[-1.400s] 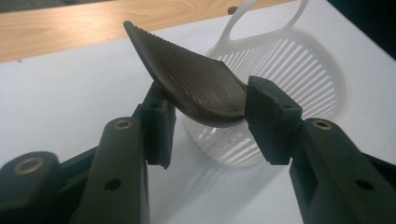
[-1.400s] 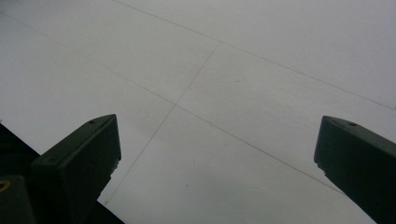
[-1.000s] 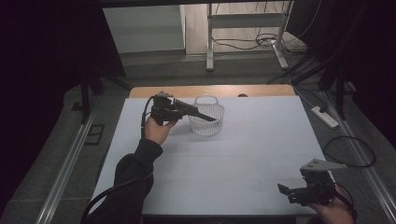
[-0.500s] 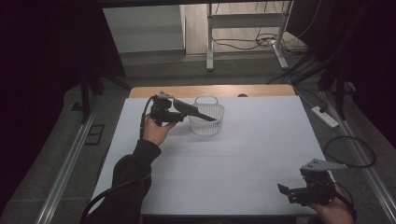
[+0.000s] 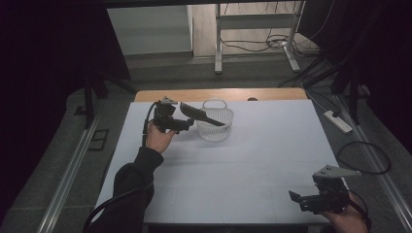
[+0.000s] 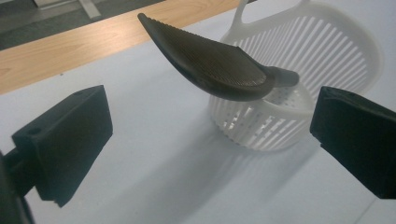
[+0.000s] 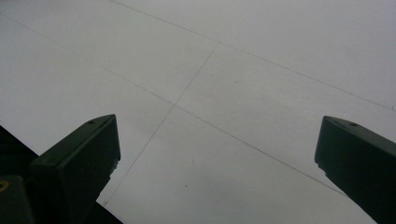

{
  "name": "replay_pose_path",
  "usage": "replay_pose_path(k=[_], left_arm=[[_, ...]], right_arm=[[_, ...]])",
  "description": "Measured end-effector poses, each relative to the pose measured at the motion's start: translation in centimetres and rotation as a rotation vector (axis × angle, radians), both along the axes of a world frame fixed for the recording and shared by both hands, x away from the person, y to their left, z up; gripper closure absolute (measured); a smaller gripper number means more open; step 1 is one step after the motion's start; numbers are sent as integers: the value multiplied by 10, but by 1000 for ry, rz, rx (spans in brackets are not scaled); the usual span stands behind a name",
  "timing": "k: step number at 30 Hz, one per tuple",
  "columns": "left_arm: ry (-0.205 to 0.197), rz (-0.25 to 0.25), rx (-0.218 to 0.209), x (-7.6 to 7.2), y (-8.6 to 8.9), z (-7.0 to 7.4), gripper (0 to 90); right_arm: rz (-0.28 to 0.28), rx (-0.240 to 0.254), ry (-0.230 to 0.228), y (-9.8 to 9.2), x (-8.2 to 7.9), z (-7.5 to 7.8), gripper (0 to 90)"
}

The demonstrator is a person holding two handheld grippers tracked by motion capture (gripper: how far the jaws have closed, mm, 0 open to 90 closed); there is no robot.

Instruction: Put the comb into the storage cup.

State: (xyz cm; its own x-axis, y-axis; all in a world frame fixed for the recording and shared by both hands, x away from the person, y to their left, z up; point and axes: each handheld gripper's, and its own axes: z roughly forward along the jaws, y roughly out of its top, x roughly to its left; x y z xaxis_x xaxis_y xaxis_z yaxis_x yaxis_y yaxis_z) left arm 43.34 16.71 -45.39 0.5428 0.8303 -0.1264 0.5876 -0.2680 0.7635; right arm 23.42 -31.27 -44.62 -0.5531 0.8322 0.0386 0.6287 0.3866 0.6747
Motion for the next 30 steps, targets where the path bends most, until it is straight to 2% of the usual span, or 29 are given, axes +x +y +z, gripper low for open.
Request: replay_pose_path(k=[6,14,22,30], left_arm=[[-8,-18,15,-6,2,3,0],[-25,-23,6,-13,7,4,0],[-33,-36,-21,-23,11,6,0],[-36,-39,-20,-31,12,4,0]], right_arm=[[-1,-2,-1,0,0,0,2],[-10,1,-6,0,0,0,0],[-14,-3,-9,0,-1,0,0],[-14,-5,-10,0,-1,0,0]])
